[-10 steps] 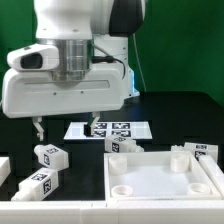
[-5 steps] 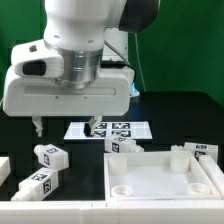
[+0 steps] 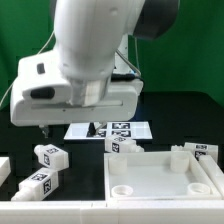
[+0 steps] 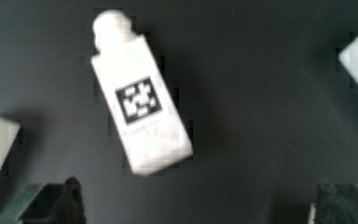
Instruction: Assemble one leg
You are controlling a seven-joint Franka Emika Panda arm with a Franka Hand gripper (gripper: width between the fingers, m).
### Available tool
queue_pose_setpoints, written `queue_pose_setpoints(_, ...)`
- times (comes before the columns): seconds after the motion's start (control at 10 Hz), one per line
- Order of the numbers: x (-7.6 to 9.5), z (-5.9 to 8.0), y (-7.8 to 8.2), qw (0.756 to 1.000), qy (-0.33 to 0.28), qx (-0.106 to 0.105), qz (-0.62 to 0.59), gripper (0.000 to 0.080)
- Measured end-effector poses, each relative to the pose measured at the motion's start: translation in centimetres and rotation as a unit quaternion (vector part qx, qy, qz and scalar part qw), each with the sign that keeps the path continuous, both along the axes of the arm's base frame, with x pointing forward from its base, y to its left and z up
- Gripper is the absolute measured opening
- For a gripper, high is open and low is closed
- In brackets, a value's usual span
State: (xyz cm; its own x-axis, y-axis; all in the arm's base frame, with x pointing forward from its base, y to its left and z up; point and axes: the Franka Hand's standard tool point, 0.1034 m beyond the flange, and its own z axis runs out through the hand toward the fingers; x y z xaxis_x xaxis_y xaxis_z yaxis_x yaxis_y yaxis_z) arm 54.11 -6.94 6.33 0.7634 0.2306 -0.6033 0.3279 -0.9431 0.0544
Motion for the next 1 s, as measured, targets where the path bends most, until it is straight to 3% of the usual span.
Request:
queue_pose_setpoints(0.3,-0.5,-1.5,-1.5,0.995,0.096,-0.003,0.005,0.0649)
queue_pose_setpoints(0.5,-0.8,-2.3,-1.2,0.991,0.136,-0.006,0.006,0.0649)
queue_pose_setpoints(0.7,-0.3,-3.0,-1.3,0.992,0.126,0.000,0.014,0.0649)
queue_pose_setpoints(0.9,0.9,-4.3,-2.0,0.994,0.091,0.030,0.054,0.0649)
queue_pose_setpoints(1.0,0.8,-4.3,-2.3,0.994,0.090,0.033,0.057,0.0649)
